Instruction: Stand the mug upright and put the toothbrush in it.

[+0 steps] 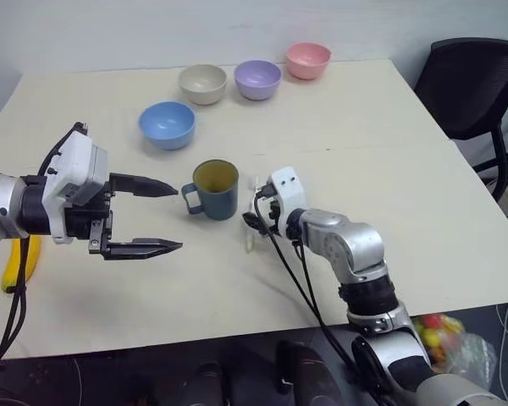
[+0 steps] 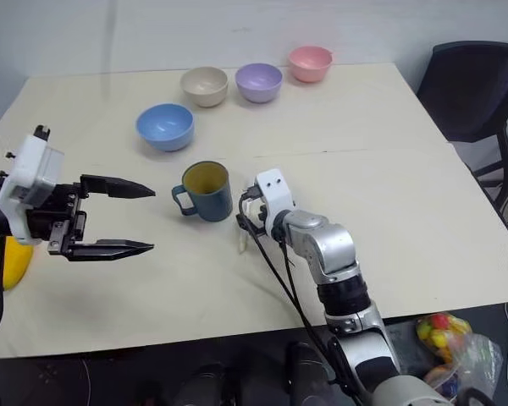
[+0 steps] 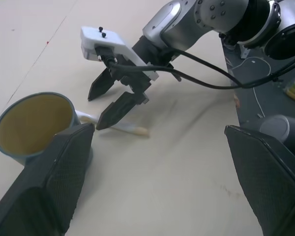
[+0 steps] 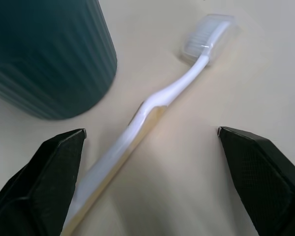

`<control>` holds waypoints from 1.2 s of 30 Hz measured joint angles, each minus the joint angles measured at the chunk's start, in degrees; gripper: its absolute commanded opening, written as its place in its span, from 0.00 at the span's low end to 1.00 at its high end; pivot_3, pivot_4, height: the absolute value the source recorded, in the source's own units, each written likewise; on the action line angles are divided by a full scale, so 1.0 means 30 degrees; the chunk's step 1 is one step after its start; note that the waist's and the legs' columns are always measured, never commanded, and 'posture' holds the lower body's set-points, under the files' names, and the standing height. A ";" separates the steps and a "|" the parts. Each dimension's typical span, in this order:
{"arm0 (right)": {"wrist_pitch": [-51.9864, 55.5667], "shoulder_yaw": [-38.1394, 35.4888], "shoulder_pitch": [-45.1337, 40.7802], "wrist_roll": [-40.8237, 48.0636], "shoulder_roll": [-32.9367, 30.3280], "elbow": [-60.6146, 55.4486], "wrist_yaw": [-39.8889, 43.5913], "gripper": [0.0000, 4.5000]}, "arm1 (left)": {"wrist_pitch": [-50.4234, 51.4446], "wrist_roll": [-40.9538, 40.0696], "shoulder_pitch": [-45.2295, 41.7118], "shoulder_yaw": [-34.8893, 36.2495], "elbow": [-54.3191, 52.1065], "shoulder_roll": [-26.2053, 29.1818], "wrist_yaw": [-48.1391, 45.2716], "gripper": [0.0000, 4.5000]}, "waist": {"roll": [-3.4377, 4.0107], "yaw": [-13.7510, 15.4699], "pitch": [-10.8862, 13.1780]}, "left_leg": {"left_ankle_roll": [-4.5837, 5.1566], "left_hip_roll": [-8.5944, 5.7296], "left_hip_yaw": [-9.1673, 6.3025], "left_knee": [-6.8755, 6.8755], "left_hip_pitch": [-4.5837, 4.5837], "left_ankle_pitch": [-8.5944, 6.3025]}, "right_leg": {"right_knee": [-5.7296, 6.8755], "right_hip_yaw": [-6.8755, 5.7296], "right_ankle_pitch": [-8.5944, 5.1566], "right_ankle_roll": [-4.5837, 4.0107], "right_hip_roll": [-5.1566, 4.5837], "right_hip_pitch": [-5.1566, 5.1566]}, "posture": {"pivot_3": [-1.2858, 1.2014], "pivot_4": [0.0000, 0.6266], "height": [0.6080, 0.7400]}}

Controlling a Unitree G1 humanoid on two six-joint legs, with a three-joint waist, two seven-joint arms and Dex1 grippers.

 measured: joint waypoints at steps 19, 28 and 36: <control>-0.3410 0.0892 -0.0639 -0.1264 0.0141 0.2998 0.0988 0.03 | -0.0414 0.0279 -0.0031 -0.0003 0.0464 -0.0041 0.0055 1.00 | -0.0023 -0.0039 -0.0014 | -0.0017 0.0047 0.0006 -0.0015 0.0017 0.0004 | 0.0000 0.0038 -0.0001 -0.0002 0.0026 0.0002 | 0.52 0.24 1.00; -0.5461 -0.2082 0.0259 -0.1095 -0.0976 0.2206 -0.0516 0.03 | 0.0536 -0.0151 -0.0087 0.1392 0.1190 -0.1356 0.2395 1.00 | -0.0024 0.0418 -0.0013 | 0.0047 -0.0010 -0.0020 -0.0020 -0.0014 0.0038 | -0.0012 0.0021 0.0027 0.0047 -0.0099 0.0010 | 0.52 0.24 1.00; -1.1005 -0.4847 -0.5129 0.1757 0.2488 0.3329 -0.0050 0.03 | 0.2945 -0.2166 0.0258 0.4743 0.1313 -0.2059 0.5546 1.00 | 0.0006 -0.0338 0.0006 | -0.0065 0.0034 -0.0008 -0.0157 0.0028 0.0067 | 0.0003 0.0000 -0.0016 -0.0029 0.0003 -0.0041 | 0.52 0.24 1.00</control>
